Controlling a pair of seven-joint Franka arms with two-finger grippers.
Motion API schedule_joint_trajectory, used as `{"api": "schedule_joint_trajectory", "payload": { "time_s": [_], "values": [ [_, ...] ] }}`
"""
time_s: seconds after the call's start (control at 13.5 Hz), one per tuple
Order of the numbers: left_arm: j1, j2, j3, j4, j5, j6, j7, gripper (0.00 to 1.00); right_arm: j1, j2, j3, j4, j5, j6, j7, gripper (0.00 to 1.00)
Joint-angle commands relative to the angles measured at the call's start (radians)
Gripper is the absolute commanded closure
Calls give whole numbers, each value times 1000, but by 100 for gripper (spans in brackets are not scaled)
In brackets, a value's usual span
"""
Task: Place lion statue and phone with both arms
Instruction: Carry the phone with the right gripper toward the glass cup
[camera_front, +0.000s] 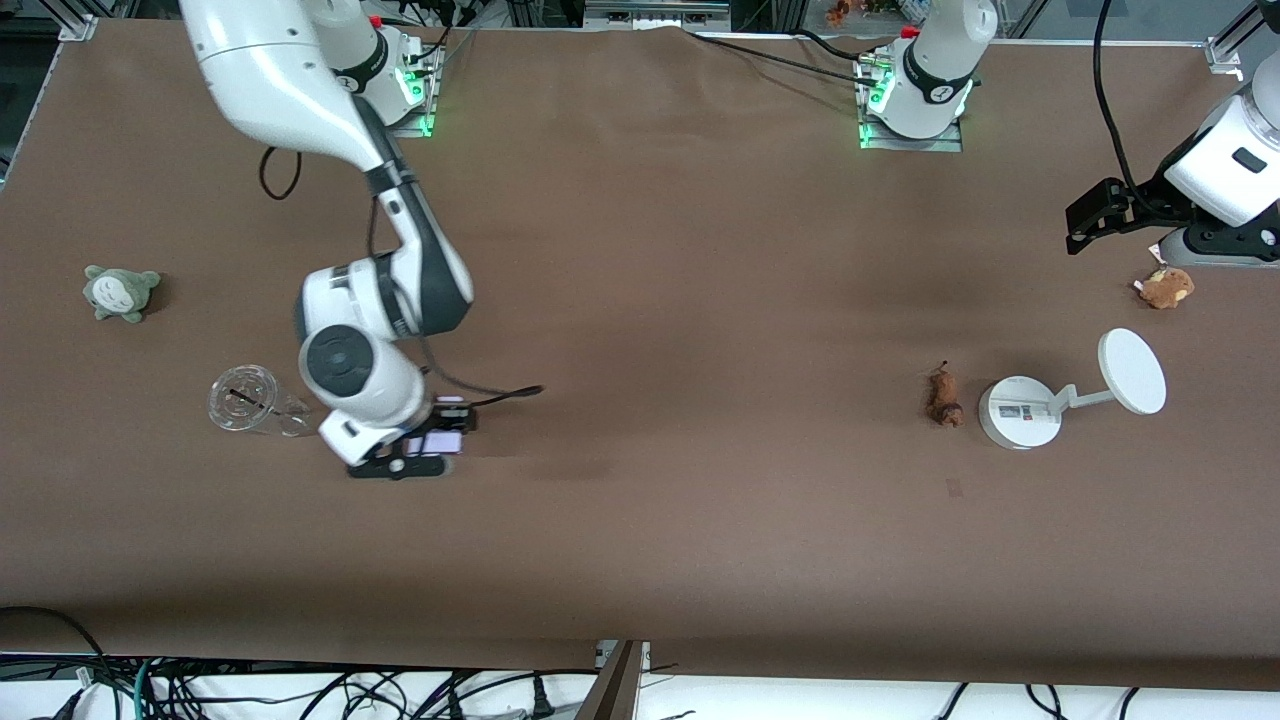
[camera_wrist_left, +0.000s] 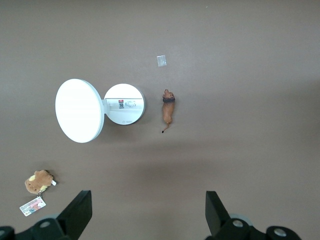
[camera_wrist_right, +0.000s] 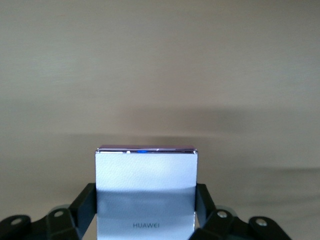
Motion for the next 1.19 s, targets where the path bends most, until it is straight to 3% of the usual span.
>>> {"api": "schedule_joint_trajectory", "payload": {
  "time_s": [0.0, 1.11],
  "values": [
    [-7, -5, 4, 0, -16, -11, 11, 0, -51, -10, 16, -23, -3, -10, -56, 39],
    [-7, -5, 4, 2, -16, -15, 11, 0, -141, 33, 14, -86, -16, 2, -152, 40]
  ]
}}
